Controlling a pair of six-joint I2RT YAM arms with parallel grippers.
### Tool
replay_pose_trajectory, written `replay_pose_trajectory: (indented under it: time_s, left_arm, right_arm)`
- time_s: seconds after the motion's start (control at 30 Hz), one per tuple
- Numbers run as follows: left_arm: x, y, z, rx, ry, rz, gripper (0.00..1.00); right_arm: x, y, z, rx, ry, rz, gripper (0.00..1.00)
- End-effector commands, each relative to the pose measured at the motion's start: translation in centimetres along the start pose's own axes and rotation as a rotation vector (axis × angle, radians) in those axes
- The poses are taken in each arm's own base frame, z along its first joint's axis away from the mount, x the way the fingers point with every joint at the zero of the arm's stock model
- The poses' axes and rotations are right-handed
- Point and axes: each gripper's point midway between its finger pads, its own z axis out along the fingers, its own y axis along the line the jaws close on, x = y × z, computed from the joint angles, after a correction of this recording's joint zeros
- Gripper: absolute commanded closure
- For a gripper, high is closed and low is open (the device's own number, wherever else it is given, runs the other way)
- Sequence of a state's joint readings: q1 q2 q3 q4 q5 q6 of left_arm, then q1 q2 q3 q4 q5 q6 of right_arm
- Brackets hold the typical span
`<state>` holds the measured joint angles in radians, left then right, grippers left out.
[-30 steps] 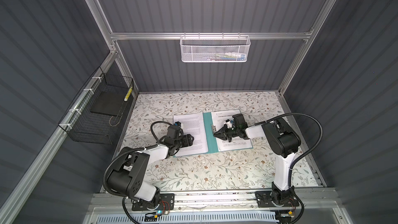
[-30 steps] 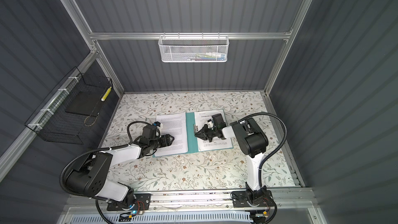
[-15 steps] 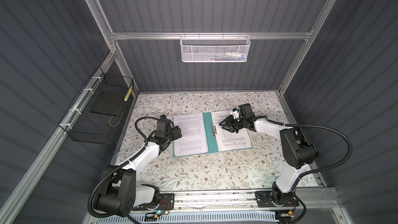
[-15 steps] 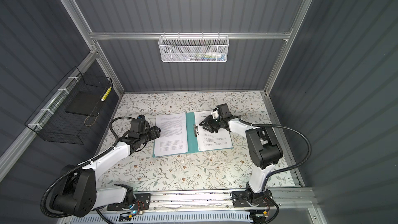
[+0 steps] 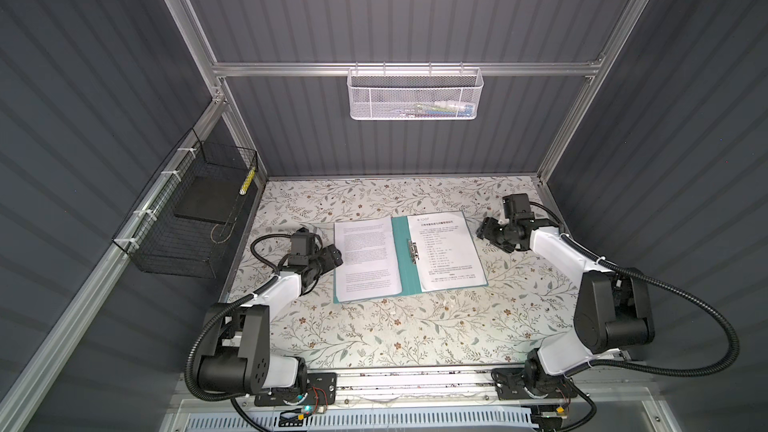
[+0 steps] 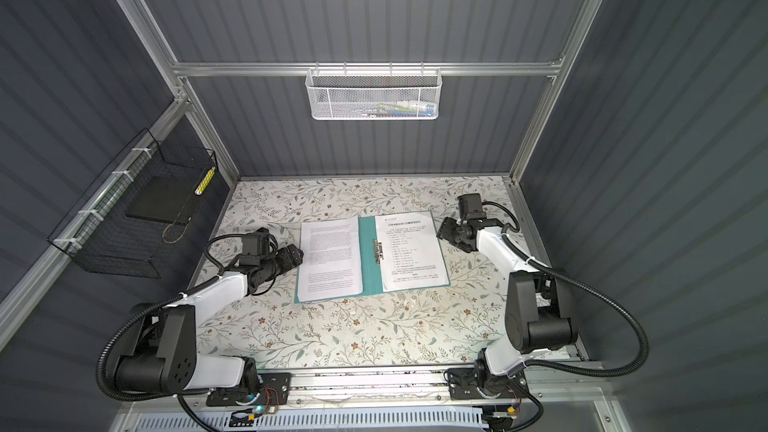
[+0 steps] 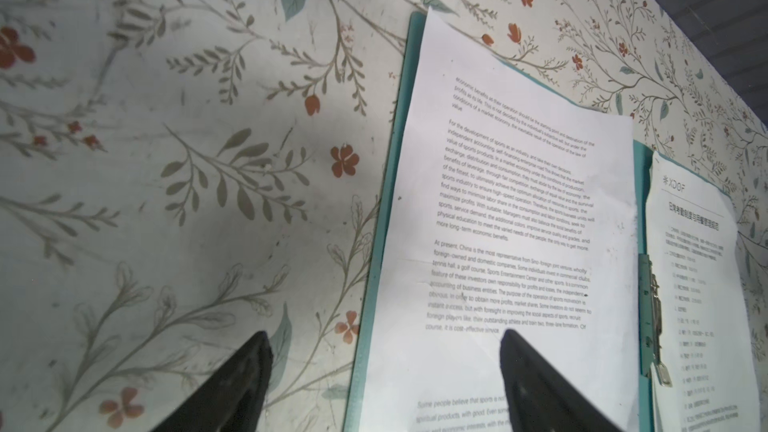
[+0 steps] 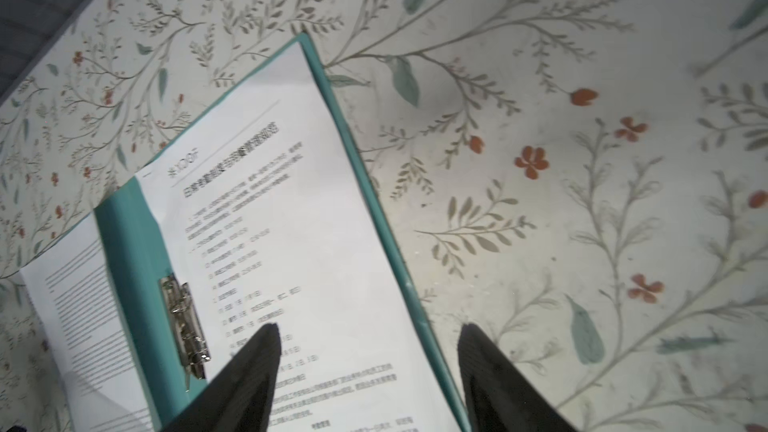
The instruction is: Put the files into the folder
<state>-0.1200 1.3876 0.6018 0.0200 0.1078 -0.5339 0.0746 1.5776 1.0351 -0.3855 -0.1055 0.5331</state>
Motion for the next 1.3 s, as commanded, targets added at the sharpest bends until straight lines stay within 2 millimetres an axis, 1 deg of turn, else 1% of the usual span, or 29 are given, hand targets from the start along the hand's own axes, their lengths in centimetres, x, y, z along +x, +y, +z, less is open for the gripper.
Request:
replay_pose_trajectory:
  time_s: [0.0, 0.1, 0.2, 0.27, 0.4, 0.5, 0.53, 0.57, 0.6, 0.7, 0.83, 1.03, 1.13, 1.27]
  left_arm:
    - [2.5, -0.3, -0.6, 0.057, 0.075, -0.037, 0.13]
    - [4.3, 0.2, -1.3, 0.055, 0.118, -0.062, 0.13]
    - [5.3, 0.8, -1.8, 0.037, 0.138, -0.062, 0.13]
    - [5.5, 0.3, -1.9, 0.062, 0.15, -0.061, 0.13]
    - [6.7, 0.6, -1.4, 0.058, 0.211, -0.086, 0.13]
    - [7.6, 0.7, -0.9, 0.071, 0.239, -0.105, 0.13]
    - [7.8, 0.8, -0.9, 0.068, 0.246, -0.109, 0.14]
    - [7.9, 0.8, -0.8, 0.068, 0.251, -0.108, 0.14]
    - [8.0, 0.8, -0.7, 0.071, 0.257, -0.11, 0.14]
    - [8.6, 0.6, -0.5, 0.091, 0.283, -0.115, 0.14]
    - [10.0, -0.1, -0.1, 0.151, 0.343, -0.136, 0.15]
    - [10.7, -1.7, -0.1, 0.273, 0.359, -0.166, 0.19]
    - [10.2, -2.6, -0.5, 0.333, 0.334, -0.171, 0.2]
    - [9.0, -4.3, -1.3, 0.419, 0.298, -0.156, 0.22]
  right_arm:
    - [1.6, -2.8, 0.8, 0.044, 0.05, 0.022, 0.3]
    - [2.0, -3.6, 1.4, 0.053, 0.037, 0.033, 0.3]
    - [2.6, -3.9, 2.2, 0.034, 0.069, 0.049, 0.3]
    - [2.9, -3.9, 2.6, 0.008, 0.089, 0.062, 0.29]
    - [3.3, -4.1, 3.2, -0.032, 0.095, 0.096, 0.28]
    - [3.7, -3.3, 3.7, -0.114, 0.118, 0.126, 0.29]
    - [3.8, -3.3, 4.0, -0.12, 0.117, 0.13, 0.29]
    - [4.2, -2.7, 4.0, -0.162, 0.135, 0.136, 0.29]
    - [4.4, -2.5, 4.3, -0.18, 0.14, 0.14, 0.29]
    - [4.4, -2.2, 4.4, -0.211, 0.133, 0.138, 0.29]
    - [4.7, -1.9, 4.6, -0.228, 0.152, 0.134, 0.29]
    - [4.8, -1.7, 4.9, -0.238, 0.167, 0.131, 0.3]
    - [4.7, -1.6, 5.0, -0.244, 0.171, 0.129, 0.3]
    - [4.6, -1.3, 4.9, -0.259, 0.172, 0.128, 0.3]
